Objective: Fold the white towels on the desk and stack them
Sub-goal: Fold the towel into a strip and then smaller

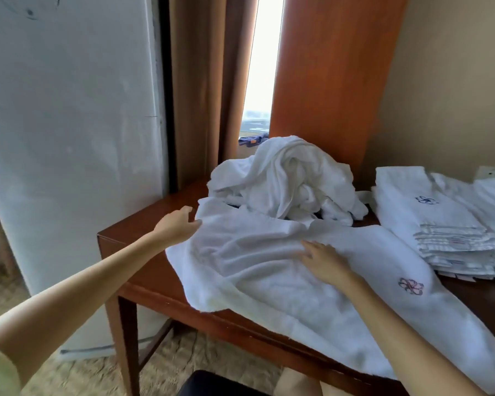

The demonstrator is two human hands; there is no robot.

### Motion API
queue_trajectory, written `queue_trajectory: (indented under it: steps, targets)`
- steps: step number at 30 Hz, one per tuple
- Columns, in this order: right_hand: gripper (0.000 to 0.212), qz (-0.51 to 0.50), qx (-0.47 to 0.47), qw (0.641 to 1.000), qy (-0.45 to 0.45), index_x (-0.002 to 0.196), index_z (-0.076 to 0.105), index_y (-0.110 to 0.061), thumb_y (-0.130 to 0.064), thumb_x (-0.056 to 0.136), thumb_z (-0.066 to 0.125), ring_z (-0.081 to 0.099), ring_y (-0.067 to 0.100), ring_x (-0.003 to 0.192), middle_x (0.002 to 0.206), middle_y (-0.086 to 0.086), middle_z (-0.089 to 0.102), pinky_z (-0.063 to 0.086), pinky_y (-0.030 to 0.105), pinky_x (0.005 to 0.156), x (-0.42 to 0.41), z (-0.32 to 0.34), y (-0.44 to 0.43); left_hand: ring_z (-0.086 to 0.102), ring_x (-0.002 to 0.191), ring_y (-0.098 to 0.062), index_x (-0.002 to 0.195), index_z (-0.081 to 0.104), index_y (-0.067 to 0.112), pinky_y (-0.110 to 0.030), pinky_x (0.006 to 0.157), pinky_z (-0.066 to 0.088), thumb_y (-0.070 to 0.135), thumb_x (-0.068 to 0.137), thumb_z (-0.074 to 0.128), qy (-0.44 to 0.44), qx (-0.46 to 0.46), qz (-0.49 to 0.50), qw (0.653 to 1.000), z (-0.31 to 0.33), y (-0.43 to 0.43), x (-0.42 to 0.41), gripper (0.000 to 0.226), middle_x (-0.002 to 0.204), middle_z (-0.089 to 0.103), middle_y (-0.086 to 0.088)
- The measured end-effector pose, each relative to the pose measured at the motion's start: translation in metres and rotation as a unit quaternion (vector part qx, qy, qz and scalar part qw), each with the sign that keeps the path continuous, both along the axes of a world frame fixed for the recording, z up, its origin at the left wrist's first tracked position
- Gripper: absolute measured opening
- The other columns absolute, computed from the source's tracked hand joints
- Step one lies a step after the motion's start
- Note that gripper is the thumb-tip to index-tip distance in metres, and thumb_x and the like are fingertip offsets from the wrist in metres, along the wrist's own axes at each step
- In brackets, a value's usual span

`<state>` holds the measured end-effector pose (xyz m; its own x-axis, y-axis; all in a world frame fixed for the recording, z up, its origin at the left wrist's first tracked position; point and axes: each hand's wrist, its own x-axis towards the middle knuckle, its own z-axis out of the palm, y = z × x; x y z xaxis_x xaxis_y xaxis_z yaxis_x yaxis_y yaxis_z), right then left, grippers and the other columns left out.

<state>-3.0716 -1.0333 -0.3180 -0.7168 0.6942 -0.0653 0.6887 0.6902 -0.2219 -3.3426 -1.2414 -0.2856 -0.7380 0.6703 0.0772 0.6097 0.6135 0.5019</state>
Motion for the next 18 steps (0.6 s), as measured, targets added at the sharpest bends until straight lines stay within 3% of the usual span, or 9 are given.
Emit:
queue_trajectory:
  steps: [3, 7, 8, 10, 11, 13, 15, 18]
  targets:
    - [0.065, -0.028, 0.028, 0.999, -0.012, 0.153, 0.006, -0.039, -0.067, 0.096, 0.018, -0.003, 0.023, 0.150, 0.163, -0.008, -0.001, 0.008, 0.052, 0.117, -0.005, -0.018, 0.000, 0.044, 0.123, -0.034, 0.124, 0.059, 0.011, -0.042, 0.100, 0.039, 0.044, 0.096, 0.043, 0.026, -0.129, 0.082, 0.988, -0.012, 0.003, -0.001, 0.046, 0.134, 0.050, -0.016]
    - [0.064, -0.022, 0.045, 0.999, -0.019, 0.151, 0.006, -0.045, -0.071, 0.093, 0.016, -0.002, 0.019, 0.150, 0.162, -0.012, 0.000, 0.007, 0.052, 0.118, -0.004, -0.020, 0.008, 0.029, 0.136, -0.033, 0.136, 0.046, 0.012, -0.049, 0.110, 0.022, 0.046, 0.094, 0.037, 0.024, -0.155, 0.082, 0.984, -0.013, 0.008, 0.009, 0.055, 0.146, 0.033, -0.015]
    - [0.064, -0.021, 0.043, 0.999, -0.018, 0.151, 0.006, -0.046, -0.070, 0.093, 0.016, -0.002, 0.018, 0.150, 0.162, -0.013, 0.000, 0.007, 0.052, 0.118, -0.004, -0.020, 0.009, 0.034, 0.132, -0.032, 0.134, 0.047, 0.011, -0.046, 0.107, 0.028, 0.046, 0.092, 0.039, 0.007, -0.151, 0.064, 0.986, -0.010, 0.007, 0.010, 0.056, 0.144, 0.036, -0.014]
    - [0.064, -0.021, 0.044, 0.999, -0.013, 0.151, 0.007, -0.045, -0.070, 0.093, 0.017, -0.002, 0.018, 0.150, 0.162, -0.013, 0.000, 0.007, 0.052, 0.117, -0.003, -0.021, 0.008, 0.054, 0.102, -0.022, 0.109, 0.057, 0.010, -0.032, 0.080, 0.044, 0.042, 0.087, 0.051, -0.035, -0.107, 0.026, 0.993, -0.007, 0.001, 0.007, 0.039, 0.121, 0.057, -0.009]
    - [0.064, -0.020, 0.044, 0.999, -0.010, 0.151, 0.007, -0.045, -0.070, 0.093, 0.017, -0.001, 0.017, 0.150, 0.162, -0.013, 0.001, 0.007, 0.052, 0.117, -0.002, -0.021, 0.007, 0.055, 0.087, -0.019, 0.097, 0.056, 0.012, -0.029, 0.068, 0.042, 0.039, 0.084, 0.056, -0.031, -0.081, 0.025, 0.996, -0.007, -0.005, 0.005, 0.030, 0.105, 0.061, -0.004]
    - [0.065, -0.020, 0.044, 0.999, -0.006, 0.152, 0.007, -0.045, -0.070, 0.093, 0.017, -0.001, 0.017, 0.149, 0.162, -0.013, 0.002, 0.007, 0.052, 0.117, -0.001, -0.021, 0.007, 0.055, 0.081, -0.020, 0.099, 0.052, 0.014, -0.031, 0.064, 0.040, 0.032, 0.083, 0.058, 0.027, -0.066, 0.060, 0.996, -0.005, -0.022, -0.004, 0.025, 0.096, 0.061, -0.002]
    - [0.064, -0.026, 0.045, 0.999, -0.003, 0.151, 0.008, -0.045, -0.071, 0.093, 0.017, -0.001, 0.017, 0.149, 0.162, -0.014, 0.002, 0.006, 0.052, 0.118, -0.001, -0.023, 0.007, 0.056, 0.089, -0.026, 0.116, 0.048, 0.012, -0.035, 0.071, 0.044, 0.027, 0.085, 0.055, 0.041, -0.069, 0.116, 0.990, -0.004, -0.042, -0.018, 0.035, 0.105, 0.061, -0.007]
    - [0.064, -0.034, 0.042, 0.999, 0.000, 0.151, 0.008, -0.046, -0.070, 0.093, 0.018, -0.001, 0.016, 0.149, 0.162, -0.014, 0.002, 0.006, 0.051, 0.117, -0.002, -0.023, 0.007, 0.050, 0.120, -0.037, 0.138, 0.035, 0.003, -0.042, 0.101, 0.043, 0.023, 0.086, 0.053, -0.038, -0.091, 0.185, 0.978, -0.005, -0.071, -0.047, 0.059, 0.134, 0.049, -0.020]
